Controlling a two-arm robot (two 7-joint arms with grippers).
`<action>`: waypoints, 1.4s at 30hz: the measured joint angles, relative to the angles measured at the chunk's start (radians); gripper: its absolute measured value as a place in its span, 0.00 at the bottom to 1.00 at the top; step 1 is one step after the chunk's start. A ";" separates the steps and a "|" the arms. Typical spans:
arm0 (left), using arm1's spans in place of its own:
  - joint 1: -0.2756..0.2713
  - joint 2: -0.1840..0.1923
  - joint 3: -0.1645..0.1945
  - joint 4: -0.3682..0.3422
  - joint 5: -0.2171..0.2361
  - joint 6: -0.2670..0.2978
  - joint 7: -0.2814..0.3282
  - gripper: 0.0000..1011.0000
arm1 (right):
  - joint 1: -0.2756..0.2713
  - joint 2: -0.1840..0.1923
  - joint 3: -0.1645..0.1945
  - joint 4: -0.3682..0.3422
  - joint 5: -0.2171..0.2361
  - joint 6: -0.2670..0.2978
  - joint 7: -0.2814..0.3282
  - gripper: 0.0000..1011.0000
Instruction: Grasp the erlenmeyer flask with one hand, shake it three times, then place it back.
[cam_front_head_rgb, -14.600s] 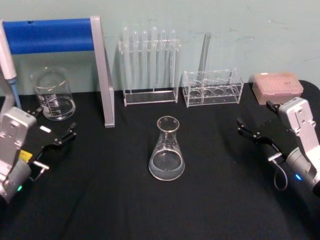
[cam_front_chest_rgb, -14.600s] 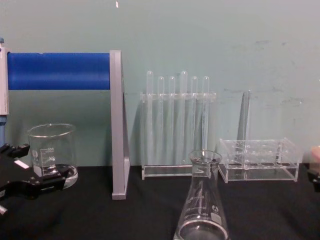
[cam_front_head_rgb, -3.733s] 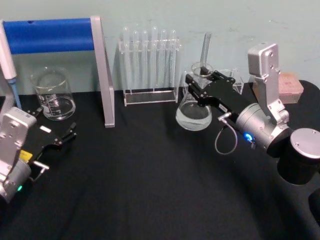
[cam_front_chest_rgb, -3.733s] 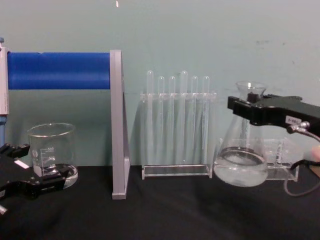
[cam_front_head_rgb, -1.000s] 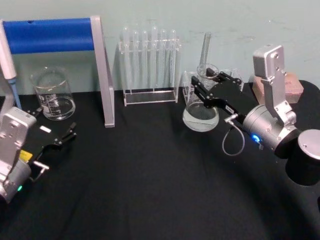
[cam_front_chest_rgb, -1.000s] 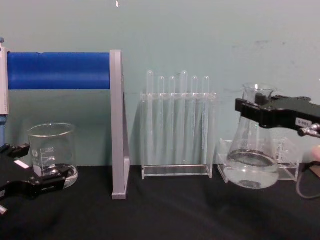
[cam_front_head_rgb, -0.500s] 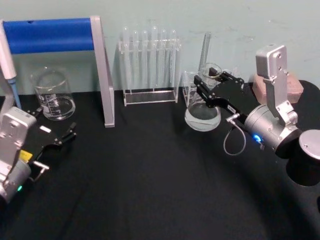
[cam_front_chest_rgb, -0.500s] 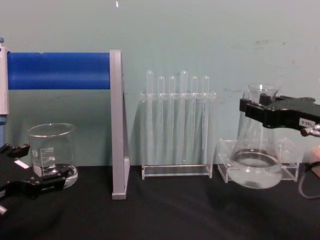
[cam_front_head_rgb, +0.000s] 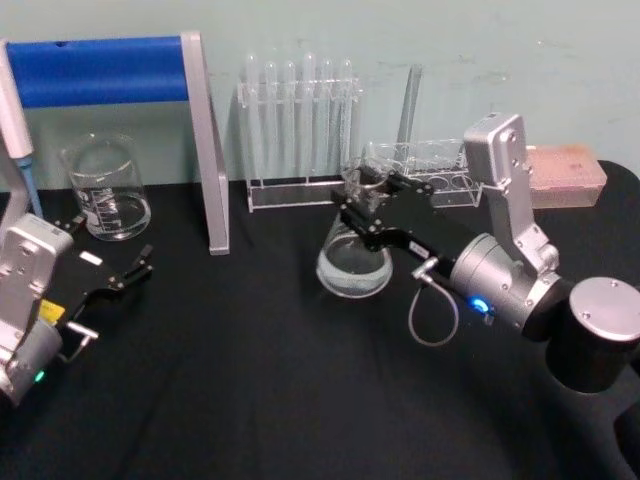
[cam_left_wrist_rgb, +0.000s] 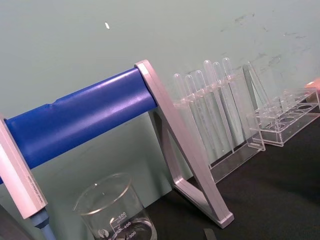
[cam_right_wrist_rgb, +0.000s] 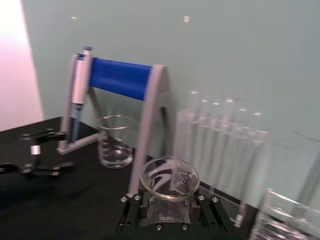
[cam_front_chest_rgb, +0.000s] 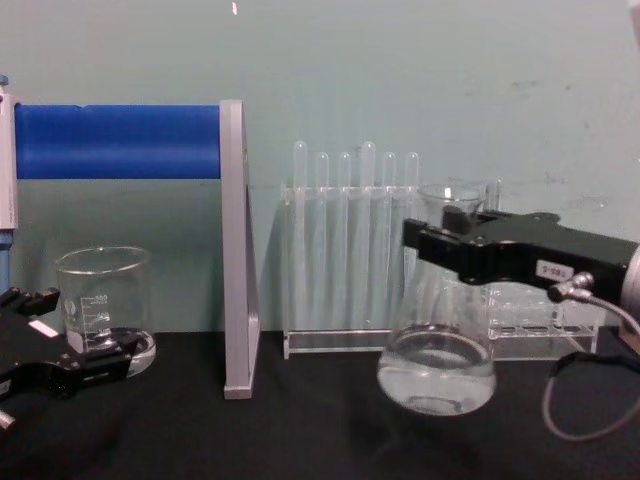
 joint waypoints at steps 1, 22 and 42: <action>0.000 0.000 0.000 0.000 0.000 0.000 0.000 0.99 | -0.003 0.001 -0.009 -0.007 0.004 0.001 0.009 0.44; 0.000 0.000 0.000 0.000 0.000 0.000 0.000 0.99 | -0.025 0.040 -0.129 -0.084 0.053 0.006 0.091 0.45; 0.000 0.000 0.000 0.000 0.000 0.000 0.000 0.99 | -0.010 0.055 -0.142 -0.078 0.074 0.001 0.061 0.44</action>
